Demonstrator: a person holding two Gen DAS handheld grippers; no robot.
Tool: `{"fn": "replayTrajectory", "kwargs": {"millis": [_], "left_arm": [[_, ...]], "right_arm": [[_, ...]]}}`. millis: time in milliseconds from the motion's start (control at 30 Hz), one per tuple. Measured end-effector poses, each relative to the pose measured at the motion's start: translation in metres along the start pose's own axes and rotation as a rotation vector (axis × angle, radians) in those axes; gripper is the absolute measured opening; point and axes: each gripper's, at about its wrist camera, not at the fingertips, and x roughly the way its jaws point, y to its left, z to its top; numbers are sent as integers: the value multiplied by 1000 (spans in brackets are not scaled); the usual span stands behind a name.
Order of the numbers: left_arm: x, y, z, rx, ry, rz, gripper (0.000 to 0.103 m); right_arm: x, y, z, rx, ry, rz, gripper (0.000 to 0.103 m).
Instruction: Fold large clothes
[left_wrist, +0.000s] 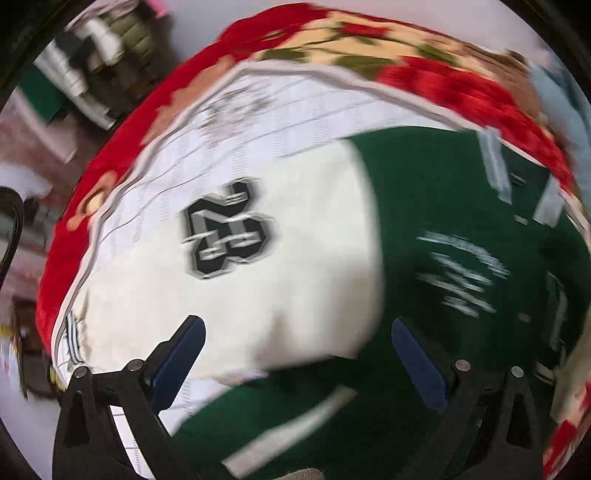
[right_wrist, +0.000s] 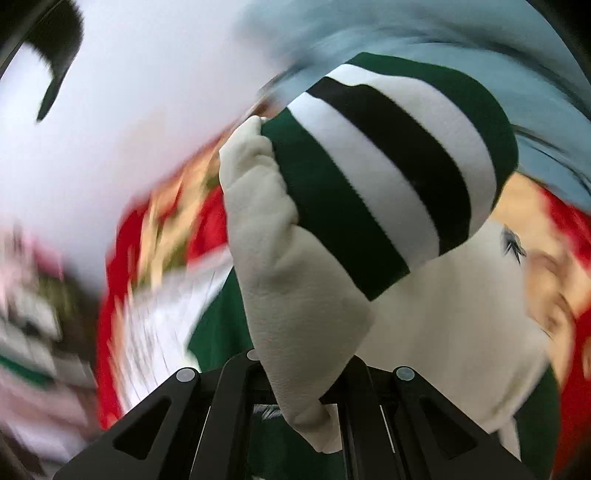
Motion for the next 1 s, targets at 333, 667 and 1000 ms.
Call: {"fn": "replayTrajectory", "kwargs": {"millis": [333, 667, 1000], "left_arm": [[48, 133, -20, -131, 81, 93, 103], [91, 253, -86, -527, 379, -257, 103], [153, 333, -75, -966, 279, -191, 46]], "right_arm": [[177, 153, -122, -541, 376, -87, 53], [68, 81, -131, -202, 407, 23, 71], [54, 31, -167, -131, 461, -78, 71]]}}
